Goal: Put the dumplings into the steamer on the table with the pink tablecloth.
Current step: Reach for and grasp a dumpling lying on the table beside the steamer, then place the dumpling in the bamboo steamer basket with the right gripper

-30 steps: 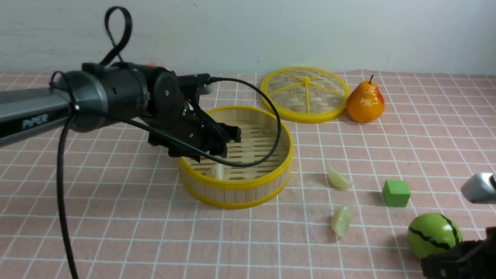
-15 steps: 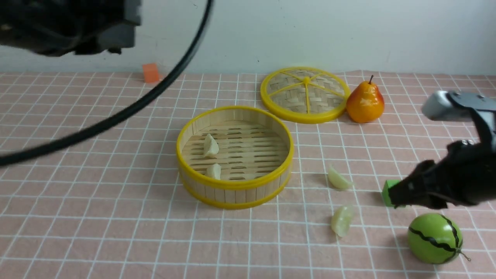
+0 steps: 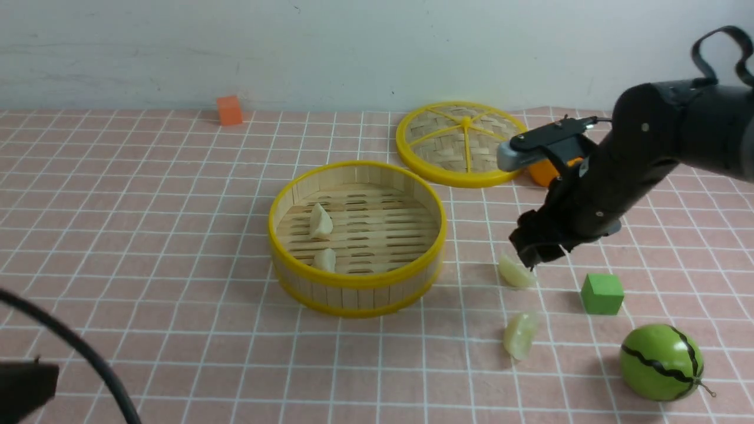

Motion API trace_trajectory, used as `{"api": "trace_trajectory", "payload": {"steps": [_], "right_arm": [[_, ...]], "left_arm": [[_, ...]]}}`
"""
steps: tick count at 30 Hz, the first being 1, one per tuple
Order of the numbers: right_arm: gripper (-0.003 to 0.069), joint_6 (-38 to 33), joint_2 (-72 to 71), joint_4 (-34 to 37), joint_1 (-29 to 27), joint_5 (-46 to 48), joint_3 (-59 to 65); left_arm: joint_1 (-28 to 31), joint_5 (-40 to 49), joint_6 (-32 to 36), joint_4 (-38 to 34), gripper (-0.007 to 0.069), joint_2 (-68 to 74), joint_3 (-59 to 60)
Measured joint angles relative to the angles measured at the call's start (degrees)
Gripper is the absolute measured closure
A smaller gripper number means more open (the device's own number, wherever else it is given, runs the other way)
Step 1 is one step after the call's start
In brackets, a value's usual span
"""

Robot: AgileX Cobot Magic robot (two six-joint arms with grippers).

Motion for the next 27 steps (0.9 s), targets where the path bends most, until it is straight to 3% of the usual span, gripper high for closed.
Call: {"api": "trace_trajectory", "payload": {"steps": [8, 10, 15, 22, 27], "right_arm": [[0.0184, 1.10, 8.98, 0.69, 1.49, -0.95, -2.29], [0.0228, 1.17, 9.50, 0.40, 1.68, -1.49, -2.44], [0.0438, 1.17, 9.49, -1.12, 1.68, -0.98, -2.77], [0.0434, -0.72, 6.65, -2.07, 1.68, 4.08, -8.75], [0.0434, -5.36, 4.71, 1.58, 2.00, 5.93, -14.73]], "left_arm": [[0.00, -14.68, 0.00, 0.73, 0.0638, -5.27, 9.74], [0.00, -16.40, 0.00, 0.78, 0.0638, -5.99, 10.24], [0.00, -17.39, 0.00, 1.23, 0.0638, -6.25, 10.42], [0.00, -17.69, 0.00, 2.29, 0.0638, -6.26, 10.42], [0.00, -17.93, 0.00, 2.52, 0.0638, -6.26, 10.42]]}}
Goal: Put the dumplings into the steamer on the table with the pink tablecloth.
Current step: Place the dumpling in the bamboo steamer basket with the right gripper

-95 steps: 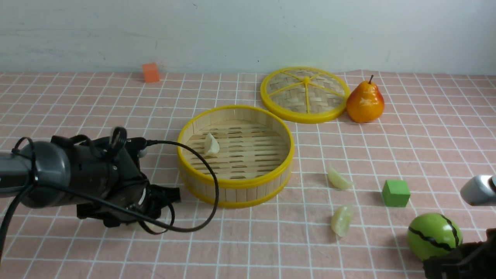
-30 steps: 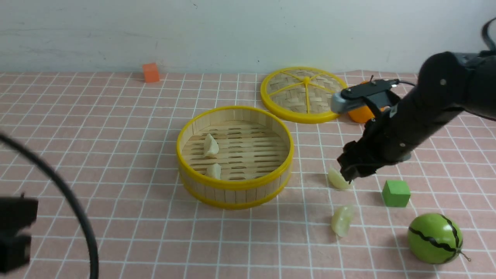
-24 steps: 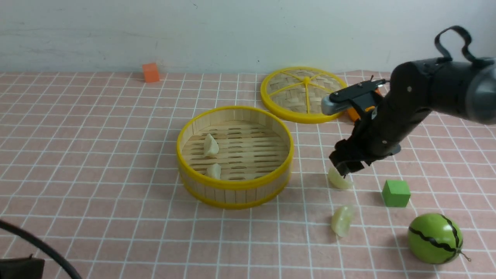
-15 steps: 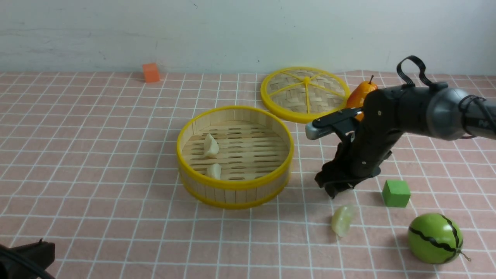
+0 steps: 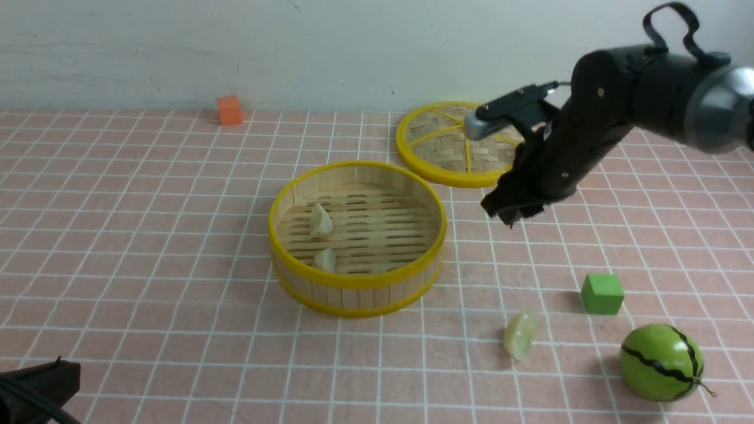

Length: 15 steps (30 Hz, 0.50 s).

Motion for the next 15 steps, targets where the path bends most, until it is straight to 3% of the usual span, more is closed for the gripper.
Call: {"api": "trace_trajectory", "payload": {"steps": [6, 15], "right_arm": [[0.0434, -8.40, 1.04, 9.25, 5.42, -4.09, -6.61], [0.0435, -11.57, 12.17, 7.78, 10.25, -17.49, -8.21]], "left_arm": [[0.00, -1.36, 0.00, 0.06, 0.0638, 0.00, 0.00], [0.00, -1.66, 0.00, 0.06, 0.0638, 0.00, 0.00]]}}
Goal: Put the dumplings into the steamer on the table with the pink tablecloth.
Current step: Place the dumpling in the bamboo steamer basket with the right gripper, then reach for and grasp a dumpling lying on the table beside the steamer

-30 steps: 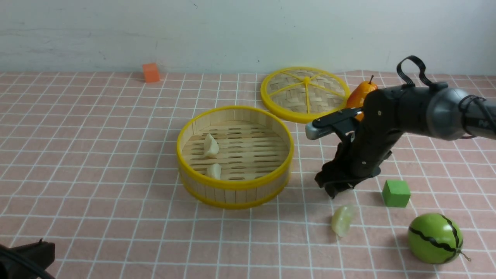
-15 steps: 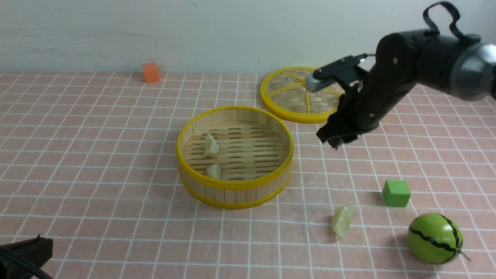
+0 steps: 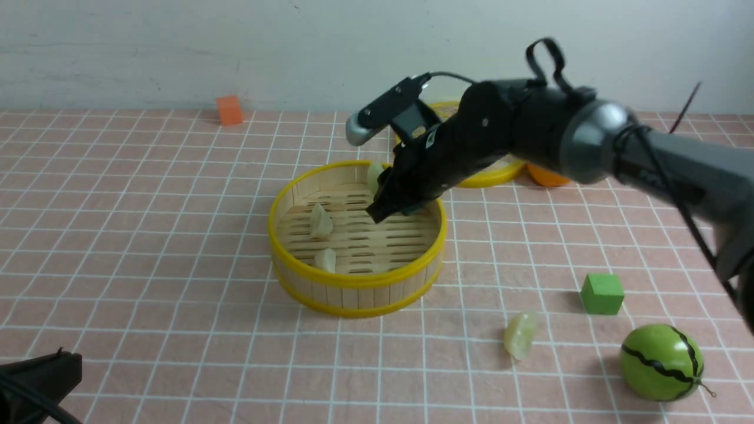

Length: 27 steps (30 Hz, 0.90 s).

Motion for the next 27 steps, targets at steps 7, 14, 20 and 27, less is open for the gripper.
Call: {"api": "trace_trajectory", "payload": {"steps": [7, 14, 20, 27], "right_arm": [[0.0377, -0.20, 3.94, -1.41, 0.05, 0.62, -1.80], [0.0125, 6.80, 1.65, -10.66, 0.05, 15.20, -6.57], [0.0084, 16.96, -7.49, -19.02, 0.05, 34.30, -14.17], [0.0090, 16.79, -20.17, -7.80, -1.96, 39.00, -5.03]], "left_arm": [[0.00, -0.02, 0.00, 0.00, 0.0638, 0.00, 0.00], [0.00, 0.09, 0.00, 0.00, 0.0638, 0.00, 0.00], [0.00, 0.98, 0.00, -0.38, 0.0637, 0.00, 0.00], [0.00, 1.21, 0.00, -2.37, 0.0637, -0.05, 0.00]]}}
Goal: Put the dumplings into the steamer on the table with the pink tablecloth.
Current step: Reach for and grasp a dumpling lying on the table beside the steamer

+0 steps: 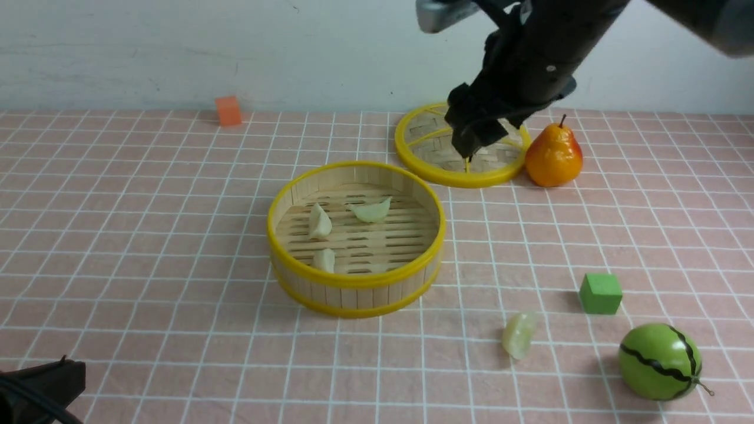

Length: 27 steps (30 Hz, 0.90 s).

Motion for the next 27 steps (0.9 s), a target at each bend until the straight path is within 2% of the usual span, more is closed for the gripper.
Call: {"api": "trace_trajectory", "payload": {"steps": [1, 3, 6, 8, 9, 10, 12, 15, 16, 19, 24, 25, 27], "right_arm": [[0.0091, -0.19, 0.00, 0.56, -0.07, 0.00, 0.80], [0.0108, -2.72, -4.14, 5.44, -0.45, 0.05, 13.20], [0.0118, -3.24, -5.97, 6.14, -0.45, -0.24, 23.59], [0.0125, -1.66, -7.20, 5.37, -0.45, -5.76, 36.74], [0.0127, -1.45, -7.21, 5.27, -0.45, -5.76, 36.74], [0.0129, 0.46, -7.46, 4.78, -0.48, -10.95, 42.10], [0.0130, 1.74, -7.52, 4.65, -0.48, -14.31, 44.30], [0.0131, 8.49, -7.77, 3.27, -0.48, -28.64, 49.03], [0.0131, 8.98, -7.77, 2.95, -0.48, -30.15, 49.13], [0.0132, 17.52, -7.27, -1.85, -0.48, -38.83, 49.62], [0.0160, 31.44, -3.47, -13.98, -0.48, -42.54, 49.62], [0.0160, 31.44, -3.30, -14.34, -0.48, -42.62, 49.62], [0.0206, 35.64, -1.54, -17.02, -0.48, -44.39, 49.62]], "left_arm": [[0.00, 0.00, 0.00, 0.00, 0.0637, 0.00, 0.00], [0.00, 0.06, 0.00, -0.19, 0.0637, -0.06, 0.00], [0.00, 0.06, 0.00, -0.51, 0.0637, -0.06, 0.00], [0.00, 0.06, 0.00, -1.26, 0.0636, -0.06, 0.00], [0.00, 0.06, 0.00, -1.35, 0.0635, -0.06, 0.00], [0.00, 0.06, 0.00, -1.57, 0.0634, -0.06, 0.00], [0.00, 0.06, 0.00, -1.63, 0.0634, -0.06, 0.00], [0.00, -0.85, 0.00, -1.67, 0.0629, -0.06, 0.00], [0.00, -0.85, 0.00, -1.73, 0.0629, -0.06, 0.00], [0.00, -1.17, 0.00, -1.74, 0.0625, -0.06, 0.00], [0.00, -1.17, 0.00, -1.80, 0.0620, -0.06, 0.00], [0.00, -1.17, 0.00, -1.80, 0.0620, -0.06, 0.00], [0.00, -1.17, 0.00, -1.80, 0.0619, -0.06, 0.00]]}}
